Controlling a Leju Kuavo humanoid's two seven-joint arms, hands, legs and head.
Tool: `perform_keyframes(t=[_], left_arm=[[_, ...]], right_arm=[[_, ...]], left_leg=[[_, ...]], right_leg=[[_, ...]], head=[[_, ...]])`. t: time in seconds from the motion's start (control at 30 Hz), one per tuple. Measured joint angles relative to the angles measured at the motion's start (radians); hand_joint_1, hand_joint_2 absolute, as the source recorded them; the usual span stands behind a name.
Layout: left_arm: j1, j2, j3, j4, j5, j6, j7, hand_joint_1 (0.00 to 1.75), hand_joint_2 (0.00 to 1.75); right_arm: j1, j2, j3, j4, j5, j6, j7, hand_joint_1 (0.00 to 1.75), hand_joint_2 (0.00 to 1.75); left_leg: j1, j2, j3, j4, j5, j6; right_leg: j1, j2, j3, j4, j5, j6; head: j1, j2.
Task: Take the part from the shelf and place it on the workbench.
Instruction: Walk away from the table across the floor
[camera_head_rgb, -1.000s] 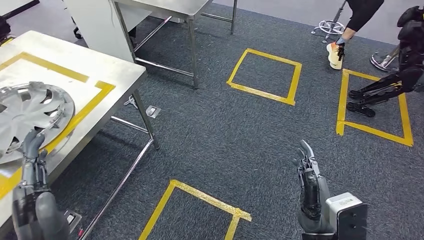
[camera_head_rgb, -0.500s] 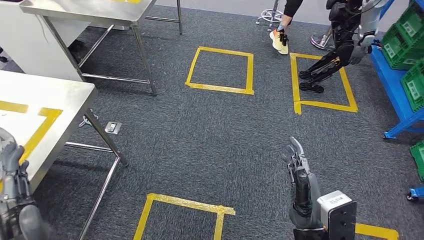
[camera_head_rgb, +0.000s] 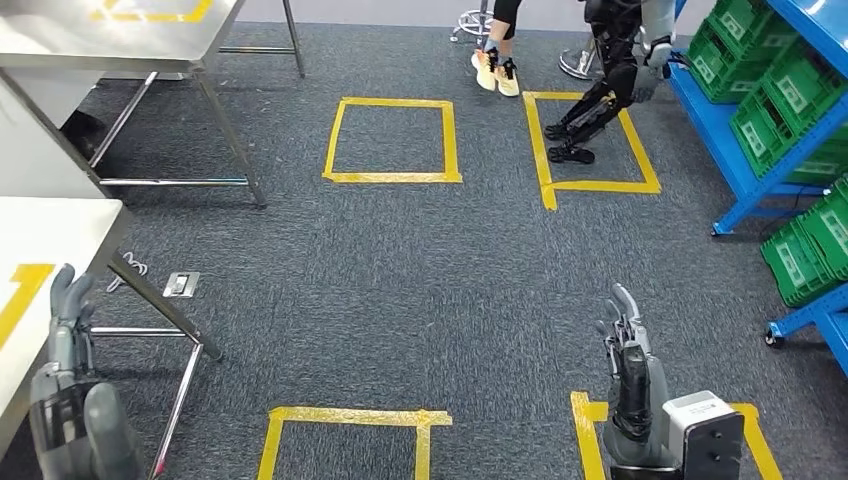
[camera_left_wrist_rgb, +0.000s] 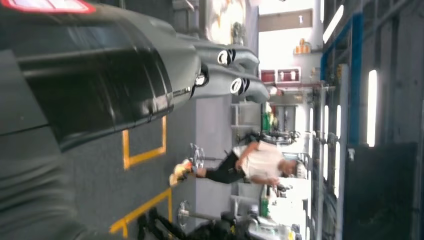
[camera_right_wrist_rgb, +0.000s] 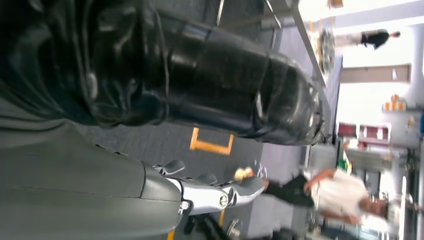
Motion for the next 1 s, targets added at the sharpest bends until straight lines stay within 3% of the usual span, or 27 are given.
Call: perform_keyframes(t=[0.03,0.1,0.17,0.2,0.27,0.3,0.37,0.4,0.47,0.53,0.6,0.67,0.7,0.77,0.83,0.9,0.97,1.0], left_arm=[[0.001,-0.003,0.003,0.001,-0.001,-0.002,-0.001,0.0,0.0],[0.006,-0.008,0.011,0.006,-0.003,-0.006,-0.002,0.0,0.0],[0.013,-0.012,0.021,0.012,-0.002,-0.012,-0.002,0.0,0.0],[0.016,-0.014,0.027,0.014,-0.002,-0.017,-0.002,0.0,0.0],[0.018,-0.016,0.041,0.017,0.0,-0.03,-0.002,0.0,0.0],[0.019,-0.018,0.048,0.019,0.001,-0.036,-0.001,0.0,0.0],[0.025,-0.021,0.064,0.021,0.004,-0.044,0.002,0.0,0.0],[0.029,-0.023,0.072,0.022,0.003,-0.045,0.008,0.0,0.0],[0.034,-0.03,0.092,0.024,-0.001,-0.038,0.034,0.0,0.0],[0.036,-0.038,0.112,0.025,-0.003,-0.03,0.062,0.0,0.0],[0.042,-0.044,0.128,0.026,-0.004,-0.028,0.075,0.0,0.0],[0.047,-0.048,0.14,0.028,-0.003,-0.028,0.078,0.0,0.0],[0.048,-0.05,0.146,0.029,-0.001,-0.028,0.077,0.0,0.0],[0.048,-0.055,0.154,0.032,0.01,-0.032,0.071,0.0,0.0],[0.049,-0.06,0.164,0.033,0.024,-0.039,0.056,0.0,0.0],[0.052,-0.064,0.174,0.034,0.032,-0.042,0.043,0.0,0.0],[0.052,-0.069,0.182,0.034,0.033,-0.044,0.039,0.0,0.0],[0.053,-0.07,0.186,0.033,0.032,-0.045,0.04,0.0,0.0]], right_arm=[[0.002,0.004,-0.005,0.001,-0.002,0.002,-0.003,0.0,0.0],[0.004,0.011,-0.015,0.005,-0.003,0.003,-0.004,0.0,0.0],[0.012,0.018,-0.03,0.01,-0.004,0.002,-0.002,0.0,0.0],[0.016,0.02,-0.04,0.013,-0.007,0.002,0.0,0.0,0.0],[0.026,0.022,-0.067,0.015,-0.019,0.007,0.007,0.0,0.0],[0.031,0.023,-0.084,0.016,-0.027,0.013,0.009,0.0,0.0],[0.04,0.023,-0.119,0.016,-0.04,0.026,0.013,0.0,0.0],[0.046,0.024,-0.138,0.016,-0.045,0.033,0.013,0.0,0.0],[0.064,0.028,-0.176,0.016,-0.048,0.044,0.009,0.0,0.0],[0.08,0.032,-0.212,0.015,-0.048,0.051,0.001,0.0,0.0],[0.088,0.036,-0.24,0.015,-0.048,0.054,-0.005,0.0,0.0],[0.096,0.041,-0.262,0.016,-0.048,0.056,-0.008,0.0,0.0],[0.102,0.043,-0.271,0.016,-0.048,0.056,-0.009,0.0,0.0],[0.111,0.048,-0.291,0.015,-0.052,0.056,-0.012,0.0,0.0],[0.118,0.054,-0.315,0.014,-0.064,0.056,-0.019,0.0,0.0],[0.125,0.06,-0.339,0.008,-0.078,0.057,-0.027,0.0,0.0],[0.133,0.065,-0.363,-0.002,-0.089,0.06,-0.031,0.0,0.0],[0.137,0.069,-0.374,-0.007,-0.093,0.062,-0.031,0.0,0.0]], left_leg=[[0.001,-0.027,-0.011,0.03,-0.018,-0.003],[0.004,-0.084,-0.073,0.151,-0.069,-0.006],[0.004,-0.099,-0.14,0.257,-0.091,-0.008],[0.005,-0.101,-0.153,0.261,-0.075,-0.008],[0.009,-0.118,-0.127,0.162,0.002,-0.008],[0.013,-0.146,-0.104,0.099,0.03,-0.008],[0.018,-0.192,-0.068,0.024,0.05,-0.006],[0.016,-0.2,-0.062,0.02,0.043,-0.002],[0.013,-0.175,-0.056,0.014,0.046,0.009],[0.013,-0.148,-0.049,0.006,0.048,0.021],[0.009,-0.116,-0.047,0.003,0.045,0.03],[0.003,-0.083,-0.047,0.003,0.042,0.035],[0.001,-0.067,-0.047,0.003,0.04,0.035],[-0.002,-0.038,-0.043,0.003,0.035,0.034],[-0.005,-0.015,-0.035,0.003,0.03,0.03],[-0.003,0.006,-0.027,0.002,0.025,0.02],[0.0,0.023,-0.019,-0.003,0.02,0.009],[0.001,0.011,-0.017,0.001,0.013,0.004]], right_leg=[[-0.004,0.013,0.013,-0.011,0.006,-0.005],[-0.007,0.038,0.023,-0.017,0.011,-0.011],[-0.007,0.07,0.022,-0.014,0.008,-0.012],[-0.007,0.086,0.023,-0.01,0.005,-0.011],[-0.009,0.119,0.024,0.001,-0.003,-0.005],[-0.01,0.133,0.021,0.009,-0.009,0.0],[-0.014,0.16,0.01,0.025,-0.017,0.015],[-0.017,0.173,-0.001,0.027,-0.017,0.023],[-0.023,0.184,-0.016,0.03,-0.016,0.036],[-0.02,0.133,-0.039,0.073,-0.04,0.043],[-0.019,0.066,-0.097,0.188,-0.097,0.047],[-0.021,0.046,-0.152,0.296,-0.137,0.049],[-0.021,0.044,-0.158,0.307,-0.133,0.048],[-0.018,0.031,-0.106,0.212,-0.08,0.041],[-0.007,-0.016,-0.035,0.077,-0.036,0.027],[0.003,-0.041,-0.008,0.024,-0.03,0.014],[0.004,-0.017,0.002,0.013,-0.026,0.003],[0.001,-0.005,0.013,0.003,-0.02,-0.001]], head=[[-0.004,0.0],[-0.017,0.0],[-0.028,0.0],[-0.031,0.0],[-0.038,0.0],[-0.041,0.0],[-0.044,0.0],[-0.044,0.0],[-0.042,0.0],[-0.032,0.0],[-0.016,0.0],[-0.009,0.0],[-0.008,0.0],[-0.004,0.0],[-0.002,0.0],[-0.003,0.0],[0.002,0.0],[0.002,0.0]])
